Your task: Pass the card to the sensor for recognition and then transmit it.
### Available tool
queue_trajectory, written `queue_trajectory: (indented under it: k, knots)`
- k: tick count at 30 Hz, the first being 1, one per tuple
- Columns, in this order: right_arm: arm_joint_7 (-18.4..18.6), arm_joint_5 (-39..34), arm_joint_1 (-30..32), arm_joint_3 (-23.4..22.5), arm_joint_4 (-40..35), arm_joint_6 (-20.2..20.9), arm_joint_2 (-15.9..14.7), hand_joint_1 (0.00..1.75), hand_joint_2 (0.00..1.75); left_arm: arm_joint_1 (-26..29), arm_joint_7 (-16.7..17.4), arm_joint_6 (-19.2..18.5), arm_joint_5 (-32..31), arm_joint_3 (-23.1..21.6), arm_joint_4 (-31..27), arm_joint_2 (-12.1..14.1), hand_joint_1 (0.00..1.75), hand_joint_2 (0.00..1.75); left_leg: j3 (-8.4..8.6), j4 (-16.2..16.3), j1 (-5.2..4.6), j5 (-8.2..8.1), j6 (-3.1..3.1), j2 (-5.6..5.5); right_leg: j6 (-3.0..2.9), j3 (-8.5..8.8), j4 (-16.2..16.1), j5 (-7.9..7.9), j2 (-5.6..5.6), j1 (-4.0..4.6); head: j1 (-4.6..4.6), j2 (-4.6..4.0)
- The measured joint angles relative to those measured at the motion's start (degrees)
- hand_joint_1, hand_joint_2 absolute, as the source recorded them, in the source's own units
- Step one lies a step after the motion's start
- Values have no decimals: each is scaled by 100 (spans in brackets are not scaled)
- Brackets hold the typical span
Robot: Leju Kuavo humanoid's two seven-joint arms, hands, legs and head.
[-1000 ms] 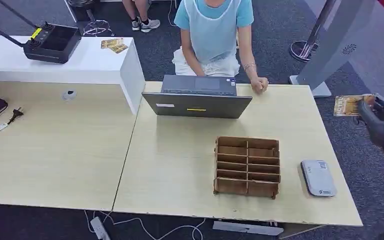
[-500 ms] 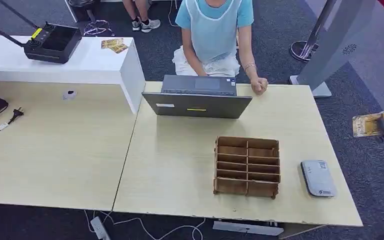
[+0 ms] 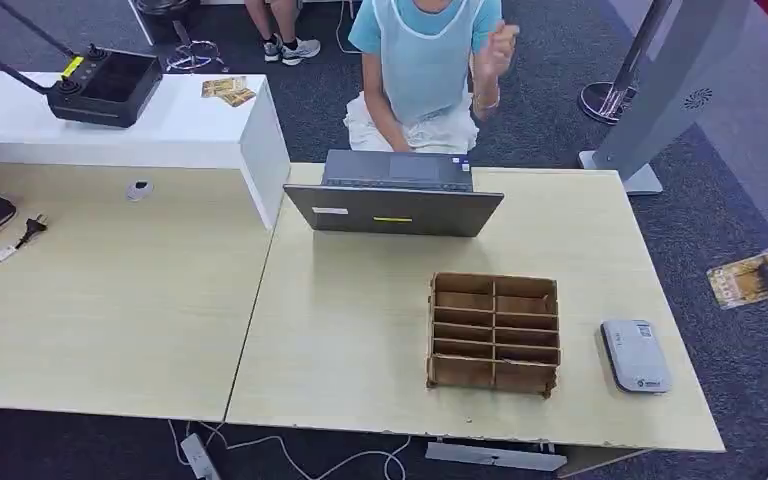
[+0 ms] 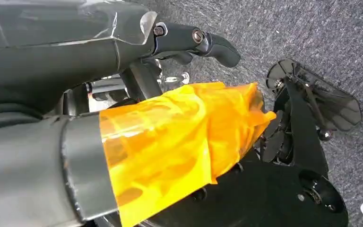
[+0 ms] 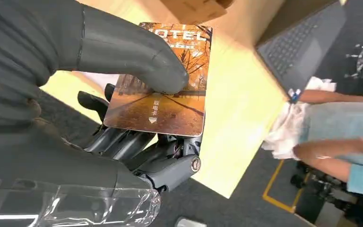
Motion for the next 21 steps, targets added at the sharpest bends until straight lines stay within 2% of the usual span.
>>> queue_trajectory:
  k: [13, 21]
  knots:
    - [-66, 875, -194, 531, 269, -240, 22, 175, 175, 0, 18, -13, -33, 0, 0, 4, 0, 0, -2, 0, 0, 0, 0, 0, 0, 0, 1, 0, -2, 0, 0, 0]
    - [-111, 1028, -274, 787, 472, -310, 120, 175, 175, 1, 20, -26, -39, 0, 0, 7, 0, 0, -1, 0, 0, 0, 0, 0, 0, 0, 1, 0, -2, 0, -2, 0]
